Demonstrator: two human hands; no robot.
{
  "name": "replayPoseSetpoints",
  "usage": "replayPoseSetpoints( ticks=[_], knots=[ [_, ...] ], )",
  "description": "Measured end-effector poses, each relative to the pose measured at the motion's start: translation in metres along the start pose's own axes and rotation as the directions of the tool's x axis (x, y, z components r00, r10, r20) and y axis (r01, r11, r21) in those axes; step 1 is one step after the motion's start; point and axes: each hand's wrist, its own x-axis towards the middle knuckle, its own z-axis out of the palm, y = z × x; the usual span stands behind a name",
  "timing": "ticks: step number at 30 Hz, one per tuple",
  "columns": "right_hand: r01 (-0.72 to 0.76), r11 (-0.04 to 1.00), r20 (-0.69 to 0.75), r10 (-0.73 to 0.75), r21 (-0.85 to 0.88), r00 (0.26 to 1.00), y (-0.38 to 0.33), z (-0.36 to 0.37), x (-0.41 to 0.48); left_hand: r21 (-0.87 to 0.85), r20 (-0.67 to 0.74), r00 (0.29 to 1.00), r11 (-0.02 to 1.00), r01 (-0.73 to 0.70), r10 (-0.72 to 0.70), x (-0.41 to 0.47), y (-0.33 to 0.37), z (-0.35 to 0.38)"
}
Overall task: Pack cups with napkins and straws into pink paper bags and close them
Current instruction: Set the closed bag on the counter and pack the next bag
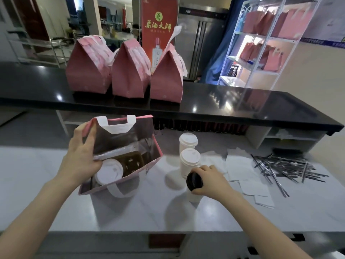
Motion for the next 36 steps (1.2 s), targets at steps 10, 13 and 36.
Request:
replayPoseSetpoints(
  ticks=[10,13,36],
  knots=[
    [0.398,0.916,-0.452,-0.333,0.053,0.827,-0.032,-0.095,-0.019,0.015,-0.001,1.0,1.0,0.013,-0.013,-0.003,0.008,-0.008],
    [0.525,0.846,-0.565,-0.386,0.099,0.729,-0.061,-0.13,-0.018,-0.001,0.017,1.0,1.0,0.018,-0.018,0.0,0.006,-0.008],
    [0.426,0.883,0.002,-0.434,-0.198,0.901,-0.188,-0.038,0.132,-0.085,0.093,0.995,0.996,-0.039,0.046,0.028,-0.023,-0.013]
  ],
)
